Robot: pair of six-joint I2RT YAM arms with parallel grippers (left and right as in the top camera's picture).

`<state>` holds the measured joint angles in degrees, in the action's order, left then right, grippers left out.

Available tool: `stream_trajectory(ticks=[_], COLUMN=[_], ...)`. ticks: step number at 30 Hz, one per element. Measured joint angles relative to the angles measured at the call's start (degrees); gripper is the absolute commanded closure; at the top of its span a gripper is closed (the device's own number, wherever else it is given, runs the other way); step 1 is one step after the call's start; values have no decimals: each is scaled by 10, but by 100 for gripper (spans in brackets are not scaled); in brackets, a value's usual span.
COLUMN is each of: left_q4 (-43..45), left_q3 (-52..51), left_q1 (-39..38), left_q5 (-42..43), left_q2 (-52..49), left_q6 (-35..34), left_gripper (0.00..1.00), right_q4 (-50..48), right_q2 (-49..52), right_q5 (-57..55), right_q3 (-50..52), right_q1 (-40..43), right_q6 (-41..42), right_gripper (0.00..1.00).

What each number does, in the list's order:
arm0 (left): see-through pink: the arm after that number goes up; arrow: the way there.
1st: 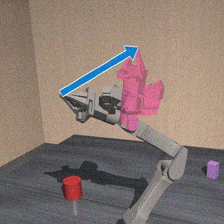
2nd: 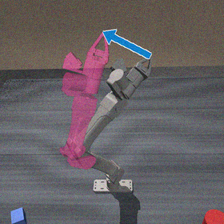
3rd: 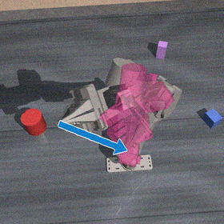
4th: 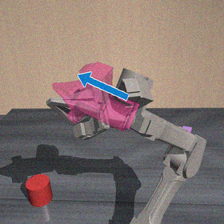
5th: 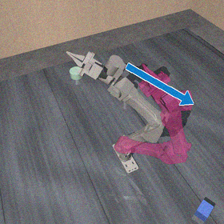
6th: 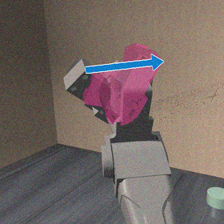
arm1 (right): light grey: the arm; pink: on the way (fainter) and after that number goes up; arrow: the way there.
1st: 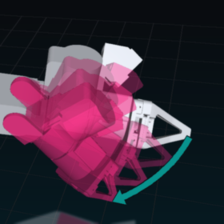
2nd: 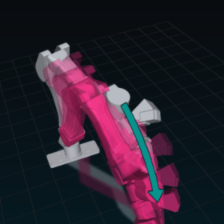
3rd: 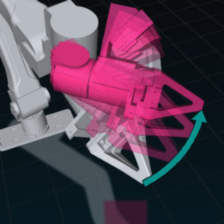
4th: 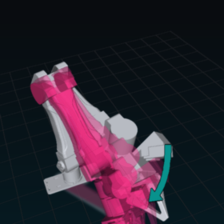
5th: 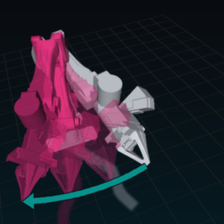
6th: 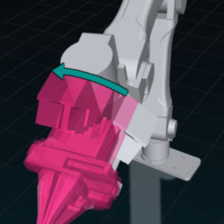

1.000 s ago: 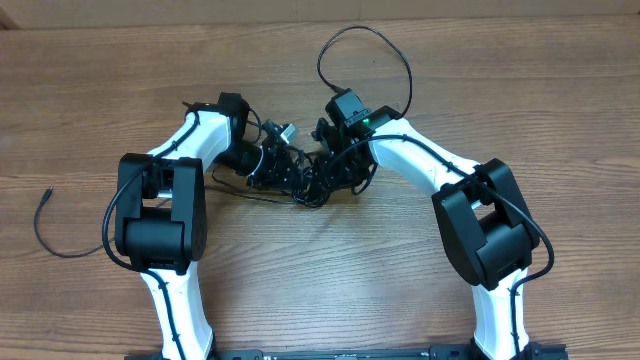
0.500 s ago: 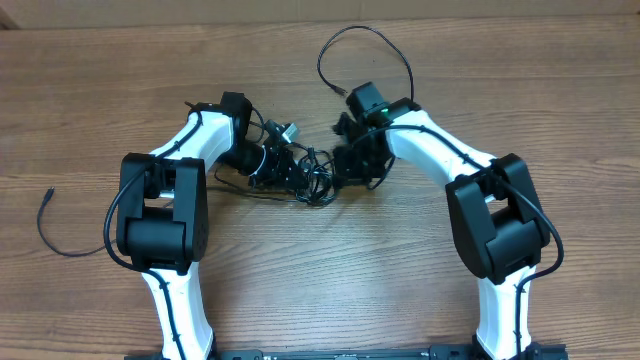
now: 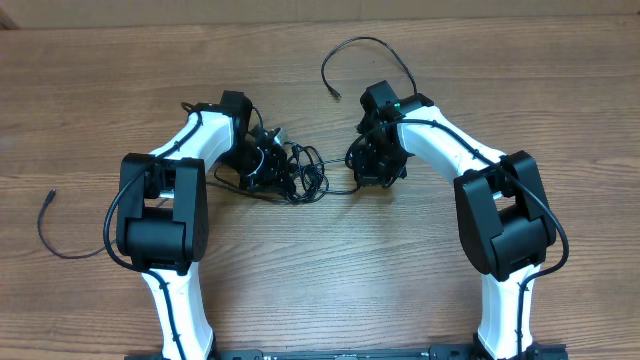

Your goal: Untangle cables

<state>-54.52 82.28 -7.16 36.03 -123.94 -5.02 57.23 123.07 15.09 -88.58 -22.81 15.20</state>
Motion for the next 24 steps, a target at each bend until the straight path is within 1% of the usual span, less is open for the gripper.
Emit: stream_trajectory(ticks=[1, 2, 3, 4, 6, 7, 10, 15, 17, 18, 21, 24], left_q4=[1, 2, 2, 2, 2, 2, 2, 3, 3, 3, 3, 3], left_q3=[0, 0, 0, 0, 0, 0, 0, 0, 0, 0, 0, 0], left_q1=[0, 0, 0, 0, 1, 1, 1, 1, 1, 1, 1, 1], left_q5=[-3, -7, -10, -13, -14, -15, -16, -16, -16, -16, -14, -12], left_q2=[0, 0, 0, 0, 0, 0, 0, 0, 0, 0, 0, 0], left_q6=[-5, -7, -9, -10, -11, -11, -11, -11, -11, -11, -10, -8], left_gripper=[91, 91, 91, 90, 90, 90, 90, 91, 91, 91, 91, 89], right_q4=[0, 0, 3, 6, 9, 9, 9, 7, 4, 2, -10, -18], right_q2=[0, 0, 0, 0, 0, 0, 0, 0, 0, 0, 0, 0], right_q5=[3, 9, 14, 18, 35, 42, 59, 72, 79, 85, 110, 130], right_q3=[0, 0, 0, 0, 1, 1, 1, 1, 1, 1, 1, 1], right_q1=[0, 0, 0, 0, 2, 2, 2, 2, 2, 2, 2, 2], right_q6=[3, 7, 9, 10, 15, 16, 14, 13, 11, 6, -28, -60], right_gripper=[90, 78, 68, 64, 48, 45, 40, 37, 37, 39, 49, 52])
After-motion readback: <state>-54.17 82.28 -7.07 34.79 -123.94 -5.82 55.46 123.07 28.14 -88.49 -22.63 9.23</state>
